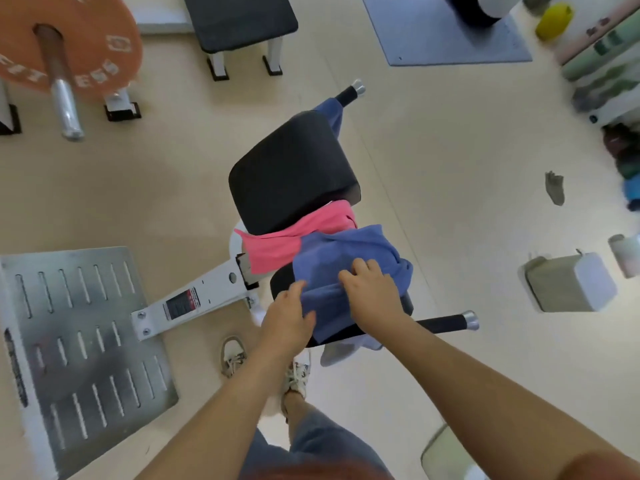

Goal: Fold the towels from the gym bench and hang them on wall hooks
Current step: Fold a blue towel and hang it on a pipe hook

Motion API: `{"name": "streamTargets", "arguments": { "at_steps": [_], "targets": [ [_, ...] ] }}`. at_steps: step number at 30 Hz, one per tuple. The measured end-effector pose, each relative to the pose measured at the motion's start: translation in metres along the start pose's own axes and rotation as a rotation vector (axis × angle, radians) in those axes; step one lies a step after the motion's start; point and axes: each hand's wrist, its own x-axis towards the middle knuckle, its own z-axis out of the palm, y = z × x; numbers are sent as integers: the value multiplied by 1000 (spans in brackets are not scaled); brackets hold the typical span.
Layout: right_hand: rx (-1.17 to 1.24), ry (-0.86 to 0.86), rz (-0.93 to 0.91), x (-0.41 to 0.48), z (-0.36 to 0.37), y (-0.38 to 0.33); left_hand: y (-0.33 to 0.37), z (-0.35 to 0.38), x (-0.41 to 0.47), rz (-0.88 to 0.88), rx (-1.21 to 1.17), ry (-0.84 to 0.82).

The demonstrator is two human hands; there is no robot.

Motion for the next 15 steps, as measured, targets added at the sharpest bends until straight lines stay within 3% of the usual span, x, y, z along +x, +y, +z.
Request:
{"name": "streamTargets", "arguments": {
  "at_steps": [4,6,9,13,15],
  "targets": [
    [107,-29,1,7,0,19,11,22,23,-415,-562,72],
    [198,-89,56,16,-1,23,23,31,27,-465,-664,56],
    [414,-216,30,26,-25,40,53,34,22,-294,-598,111],
    [959,-633,-32,25,-76,91,99,33,10,-36,-467,93],
    [1062,-703,-16,26,-91,120,126,41,1,32,-451,59]
  ]
}}
